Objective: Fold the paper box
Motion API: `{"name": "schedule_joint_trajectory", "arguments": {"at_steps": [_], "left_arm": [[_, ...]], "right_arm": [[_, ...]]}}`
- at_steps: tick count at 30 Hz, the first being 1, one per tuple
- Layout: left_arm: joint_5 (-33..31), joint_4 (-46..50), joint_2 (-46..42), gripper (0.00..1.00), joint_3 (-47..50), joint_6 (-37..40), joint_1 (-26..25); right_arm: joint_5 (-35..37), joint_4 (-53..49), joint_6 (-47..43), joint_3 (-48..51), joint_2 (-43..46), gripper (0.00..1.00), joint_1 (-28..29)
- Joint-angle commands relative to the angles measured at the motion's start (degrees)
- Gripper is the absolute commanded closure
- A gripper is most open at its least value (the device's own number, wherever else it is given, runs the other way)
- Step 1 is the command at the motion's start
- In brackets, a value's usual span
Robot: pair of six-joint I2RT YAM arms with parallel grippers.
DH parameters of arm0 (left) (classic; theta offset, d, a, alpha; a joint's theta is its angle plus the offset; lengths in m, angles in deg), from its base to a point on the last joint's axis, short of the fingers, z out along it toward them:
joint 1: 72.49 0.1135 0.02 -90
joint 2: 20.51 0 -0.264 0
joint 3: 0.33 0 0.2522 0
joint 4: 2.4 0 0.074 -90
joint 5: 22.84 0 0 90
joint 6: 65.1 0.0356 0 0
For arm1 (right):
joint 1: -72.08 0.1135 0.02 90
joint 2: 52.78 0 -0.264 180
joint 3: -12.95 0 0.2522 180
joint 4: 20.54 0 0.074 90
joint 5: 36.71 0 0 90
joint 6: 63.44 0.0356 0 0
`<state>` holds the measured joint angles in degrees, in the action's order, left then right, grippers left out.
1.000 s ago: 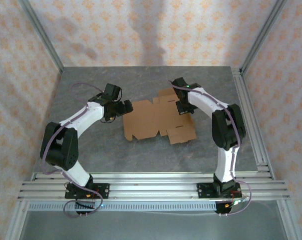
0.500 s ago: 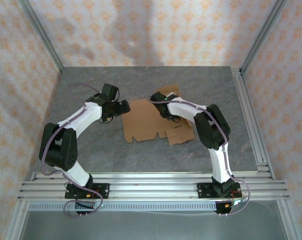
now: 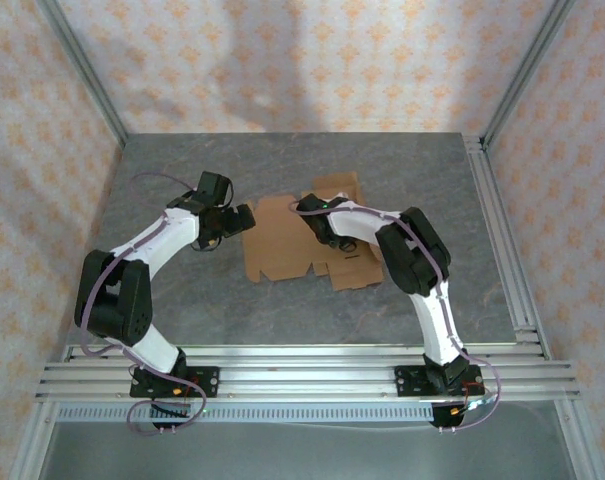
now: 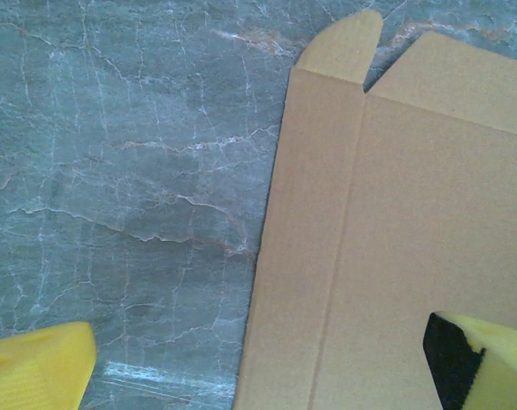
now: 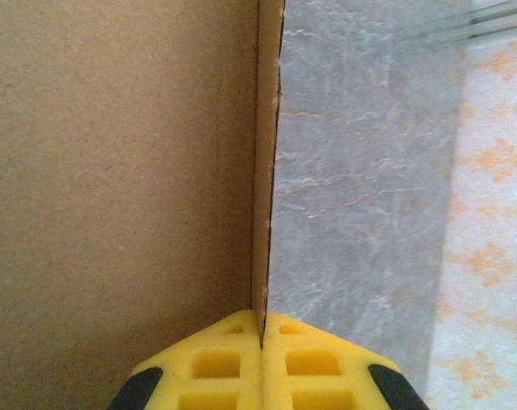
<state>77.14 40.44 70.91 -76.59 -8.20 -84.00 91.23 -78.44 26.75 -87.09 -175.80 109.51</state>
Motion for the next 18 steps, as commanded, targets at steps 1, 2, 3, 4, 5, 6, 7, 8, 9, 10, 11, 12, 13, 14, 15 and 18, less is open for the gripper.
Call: {"name": "schedule_joint_trajectory", "arguments": {"at_steps": [1, 2, 3, 4, 5, 6, 7, 8, 9, 10, 11, 12, 13, 14, 15, 18], "left_arm": [[-0.2, 0.3, -0.9, 0.00, -1.1, 1.7, -0.4], [-0.3, 0.4, -0.7, 0.00, -1.5, 2.0, -0.8], [-0.4, 0.6, -0.5, 0.00, -2.1, 2.2, -1.3], [-0.5, 0.9, -0.4, 0.00, -2.6, 2.2, -1.7], [-0.6, 1.0, -0.3, 0.00, -2.9, 2.2, -2.0], [-0.4, 0.9, -0.4, 0.00, -3.0, 2.0, -2.3], [-0.3, 0.7, -0.5, 0.00, -3.0, 1.6, -2.5], [-0.2, 0.4, -0.7, 0.00, -2.9, 1.4, -2.6], [-0.2, 0.0, -0.9, 0.00, -2.8, 1.2, -2.9], [-0.2, -0.1, -0.9, 0.00, -2.8, 1.2, -3.1], [-0.1, -0.2, -0.9, 0.00, -2.8, 1.2, -3.3], [0.2, -0.6, -0.7, 0.00, -2.8, 1.3, -3.4], [0.5, -1.0, -0.4, 0.00, -2.8, 1.4, -3.6], [0.9, -1.6, -0.1, 0.00, -2.9, 1.4, -3.8], [1.2, -1.8, 0.5, 0.00, -3.1, 1.2, -4.0], [2.0, -2.4, 2.5, 0.00, -4.8, 1.2, -5.3]], "right_arm": [[-10.9, 4.4, -1.5, 3.9, 8.9, 0.91, -1.0], [-13.3, 6.8, -2.6, 5.6, 10.5, 0.82, -1.3], [-16.4, 8.6, -3.6, 7.0, 11.9, 0.64, -1.7], [-19.2, 9.5, -4.1, 8.1, 13.3, 0.53, -2.2], [-21.1, 9.8, -3.7, 8.6, 14.4, 0.48, -2.7], [-23.3, 9.9, -2.9, 9.0, 15.7, 0.45, -3.5], [-25.8, 10.5, -2.3, 9.7, 17.4, 0.42, -4.4], [-28.1, 11.7, -1.9, 10.8, 19.0, 0.38, -5.2], [-30.9, 13.5, -1.3, 12.2, 20.9, 0.35, -6.1], [-34.3, 15.8, -0.6, 14.1, 23.0, 0.32, -7.3], [-37.2, 17.8, 0.3, 15.7, 24.6, 0.30, -8.3], [-40.7, 20.0, 1.7, 17.4, 26.0, 0.28, -9.7], [-44.0, 22.2, 3.2, 19.0, 27.4, 0.27, -11.1], [-46.5, 23.8, 4.9, 20.3, 28.3, 0.27, -12.4], [-49.2, 25.4, 6.9, 21.4, 28.9, 0.27, -14.0], [-56.4, 28.4, 13.0, 23.4, 29.2, 0.29, -19.0]]}}
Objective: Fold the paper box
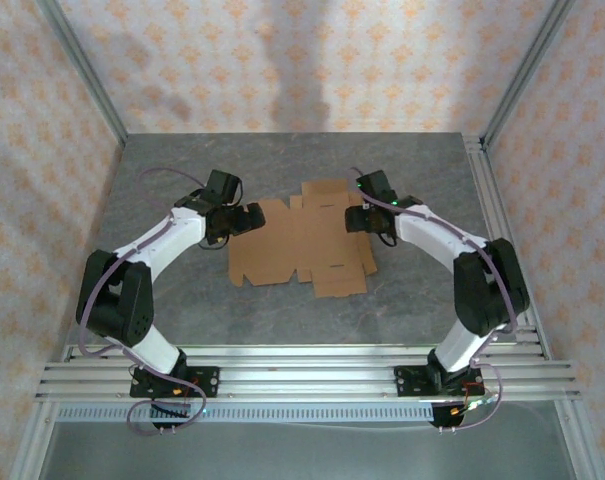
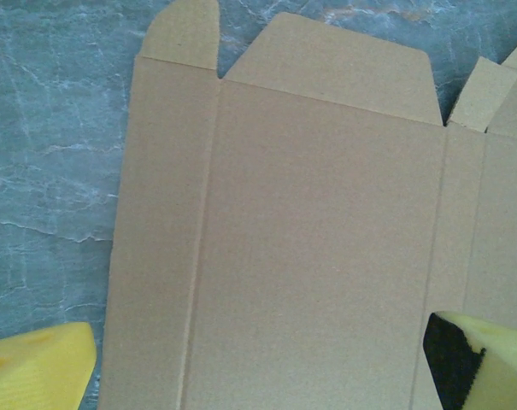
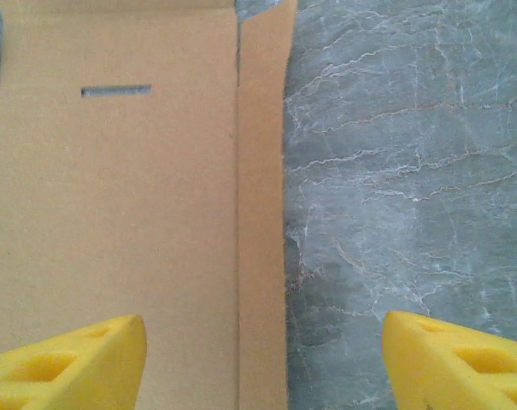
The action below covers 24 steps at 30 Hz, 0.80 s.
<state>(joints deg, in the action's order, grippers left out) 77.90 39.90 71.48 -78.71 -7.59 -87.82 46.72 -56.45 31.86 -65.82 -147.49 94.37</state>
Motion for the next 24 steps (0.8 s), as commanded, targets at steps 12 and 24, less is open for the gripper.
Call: {"name": "schedule_joint_trajectory", "arguments": {"at_steps": [12, 24], "left_arm": [[3.3, -2.2, 12.9, 0.01, -13.1, 1.2, -3.0], [2.9, -1.0, 14.1, 0.01, -15.3, 1.2, -3.4]], "right_arm": [[-18.5, 6.4, 4.3, 1.0, -8.7, 0.43, -7.0], [-16.7, 1.3, -2.2, -2.7, -11.2, 1.00, -6.8]]}}
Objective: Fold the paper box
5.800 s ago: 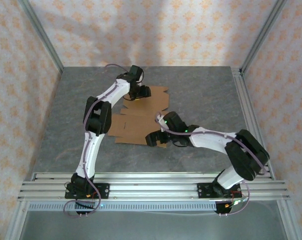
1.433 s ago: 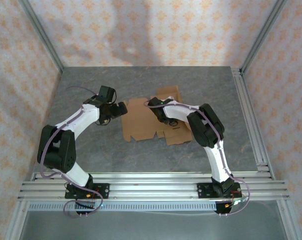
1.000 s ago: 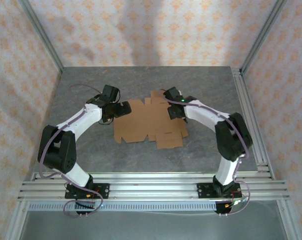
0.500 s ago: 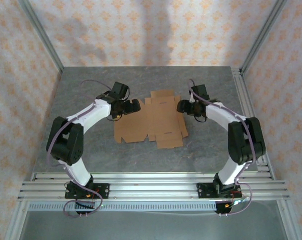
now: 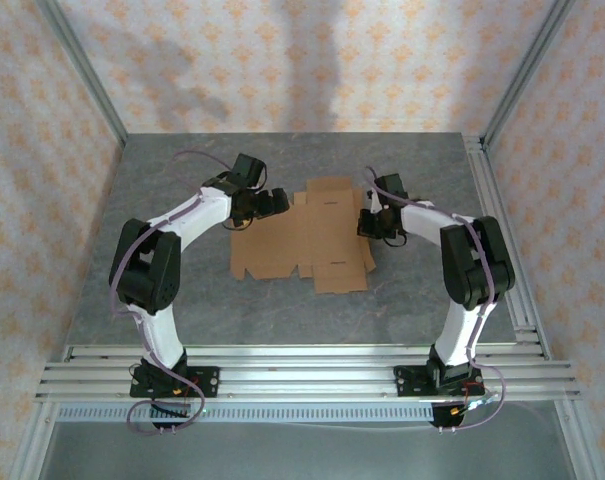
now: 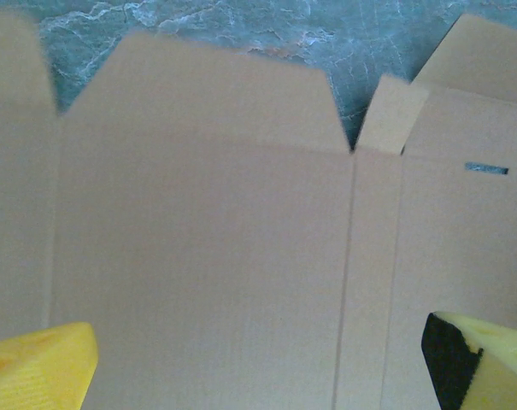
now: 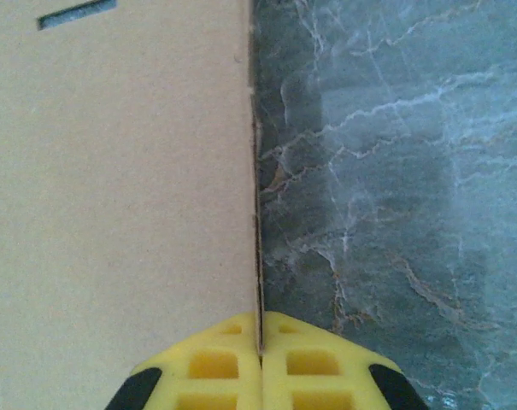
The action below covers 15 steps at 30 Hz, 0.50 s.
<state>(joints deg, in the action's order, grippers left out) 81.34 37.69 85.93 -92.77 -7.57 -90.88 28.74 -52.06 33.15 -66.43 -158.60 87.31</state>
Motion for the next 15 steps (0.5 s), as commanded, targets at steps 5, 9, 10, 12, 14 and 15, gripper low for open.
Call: {"name": "schedule_joint_trajectory", "arguments": {"at_steps": [5, 9, 10, 12, 14, 15], "left_arm": [[-1.4, 1.0, -1.1, 0.01, -0.7, 0.3, -0.5], [-3.4, 0.8, -2.4, 0.02, 0.4, -1.1, -0.4], [-3.6, 0.9, -2.7, 0.01, 0.5, -1.4, -0.4], [-3.8, 0.9, -2.9, 0.02, 0.8, -1.6, -0.4], [-3.8, 0.6, -3.3, 0.02, 1.2, -1.7, -0.4], [-3.7, 0.6, -3.3, 0.02, 1.2, -1.6, -0.4]], "right_arm": [[15.6, -12.1, -11.2, -7.6, -1.1, 1.00, 4.5], [34.8, -18.1, -14.3, -12.6, -4.1, 1.00, 9.6], [38.6, -19.1, -14.8, -13.8, -5.2, 1.00, 10.7], [43.9, -19.9, -15.5, -15.1, -6.6, 1.00, 12.4], [47.2, -19.8, -17.1, -15.9, -7.8, 1.00, 14.0], [46.7, -19.1, -17.8, -15.7, -7.7, 1.00, 14.3]]}}
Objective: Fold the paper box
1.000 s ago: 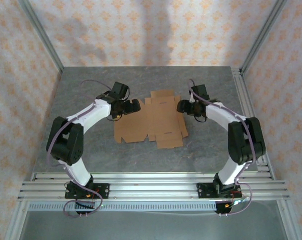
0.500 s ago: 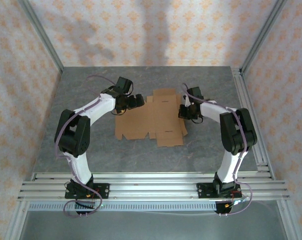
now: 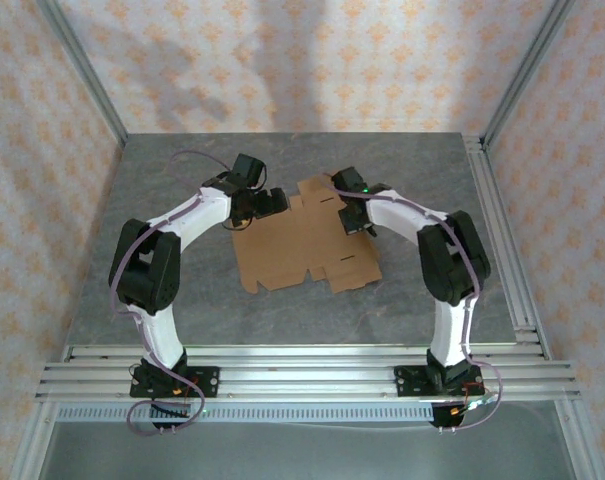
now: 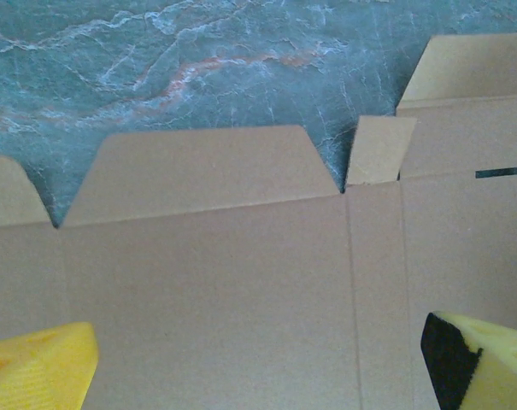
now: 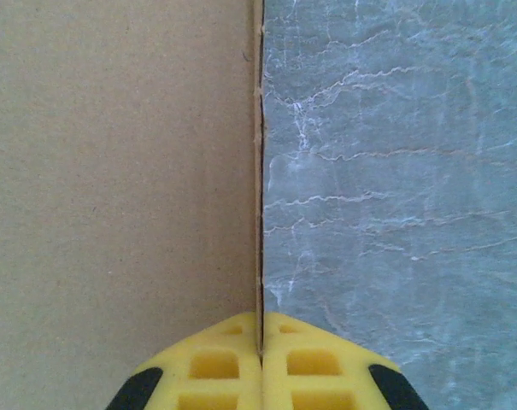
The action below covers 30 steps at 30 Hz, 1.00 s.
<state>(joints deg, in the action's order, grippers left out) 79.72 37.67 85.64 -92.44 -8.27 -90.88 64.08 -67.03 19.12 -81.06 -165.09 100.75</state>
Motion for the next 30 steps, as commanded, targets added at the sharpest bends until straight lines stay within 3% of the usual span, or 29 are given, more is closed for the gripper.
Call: {"name": "schedule_joint_trajectory", "arguments": {"at_steps": [1, 6, 8, 13, 21, 30], "left_arm": [[-2.0, 0.5, -3.1, 0.02, 0.9, -0.5, -0.4], [0.7, 1.4, -1.3, 0.07, -1.6, 6.7, 0.0], [1.8, 2.6, 0.0, 0.09, -3.5, 10.1, 0.3], [7.3, 9.4, 7.2, 0.12, -11.8, 18.4, 0.5], [16.6, 11.2, 16.6, 0.23, -22.2, 25.5, 0.6], [16.9, 11.6, 23.1, 0.21, -27.4, 26.4, 1.3]], "right_arm": [[9.4, -2.1, -4.7, 0.1, -0.4, 1.00, 0.8], [-2.1, 11.2, -10.5, 8.7, 5.1, 1.00, -0.8], [-5.2, 12.2, -11.8, 8.7, 5.2, 1.00, -1.6], [-7.9, 12.2, -12.3, 6.9, 4.0, 1.00, -2.9], [-13.0, 13.7, -9.9, 7.2, 4.7, 1.00, -3.9], [-17.7, 14.5, -7.9, 9.0, 6.2, 1.00, -4.5]]}}
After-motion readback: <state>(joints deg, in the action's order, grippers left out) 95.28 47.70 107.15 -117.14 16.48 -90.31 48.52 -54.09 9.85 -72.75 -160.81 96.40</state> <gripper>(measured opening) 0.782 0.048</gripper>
